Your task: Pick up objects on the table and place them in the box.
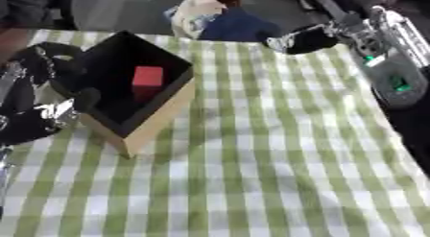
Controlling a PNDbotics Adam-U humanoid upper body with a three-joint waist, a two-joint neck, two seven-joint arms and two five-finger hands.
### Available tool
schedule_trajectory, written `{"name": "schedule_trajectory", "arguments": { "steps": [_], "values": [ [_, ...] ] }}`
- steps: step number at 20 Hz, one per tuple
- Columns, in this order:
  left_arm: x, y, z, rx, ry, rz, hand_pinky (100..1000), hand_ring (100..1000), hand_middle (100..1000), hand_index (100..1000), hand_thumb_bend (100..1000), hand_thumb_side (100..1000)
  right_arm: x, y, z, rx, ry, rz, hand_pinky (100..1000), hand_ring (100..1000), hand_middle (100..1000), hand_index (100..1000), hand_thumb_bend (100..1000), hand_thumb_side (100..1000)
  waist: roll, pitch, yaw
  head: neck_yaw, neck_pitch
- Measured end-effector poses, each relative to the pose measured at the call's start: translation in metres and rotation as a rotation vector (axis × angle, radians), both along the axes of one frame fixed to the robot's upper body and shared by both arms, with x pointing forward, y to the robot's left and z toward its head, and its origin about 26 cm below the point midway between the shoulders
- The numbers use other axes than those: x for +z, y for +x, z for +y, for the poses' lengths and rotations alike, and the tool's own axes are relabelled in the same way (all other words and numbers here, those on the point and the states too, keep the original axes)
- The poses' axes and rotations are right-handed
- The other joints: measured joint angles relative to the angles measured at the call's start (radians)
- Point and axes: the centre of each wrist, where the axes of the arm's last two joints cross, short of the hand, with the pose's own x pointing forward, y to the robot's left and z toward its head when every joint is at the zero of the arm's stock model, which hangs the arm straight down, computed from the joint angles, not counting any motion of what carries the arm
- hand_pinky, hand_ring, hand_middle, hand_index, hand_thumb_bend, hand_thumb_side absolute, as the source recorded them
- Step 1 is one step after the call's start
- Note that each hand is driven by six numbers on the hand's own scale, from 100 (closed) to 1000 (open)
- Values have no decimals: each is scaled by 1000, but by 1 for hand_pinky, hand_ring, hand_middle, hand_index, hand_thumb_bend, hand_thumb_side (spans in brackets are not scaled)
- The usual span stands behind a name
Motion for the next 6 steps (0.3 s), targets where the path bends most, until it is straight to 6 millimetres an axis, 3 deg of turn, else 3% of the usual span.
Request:
{"name": "schedule_trajectory", "arguments": {
  "steps": [6],
  "values": [
    [-5, 1, 3, 20, -9, 12, 760, 662, 707, 761, 732, 577, -17, -28, -13, 10, 98, 55, 728, 826, 908, 951, 351, 262, 7, 0, -19, 15, 0]
  ]
}}
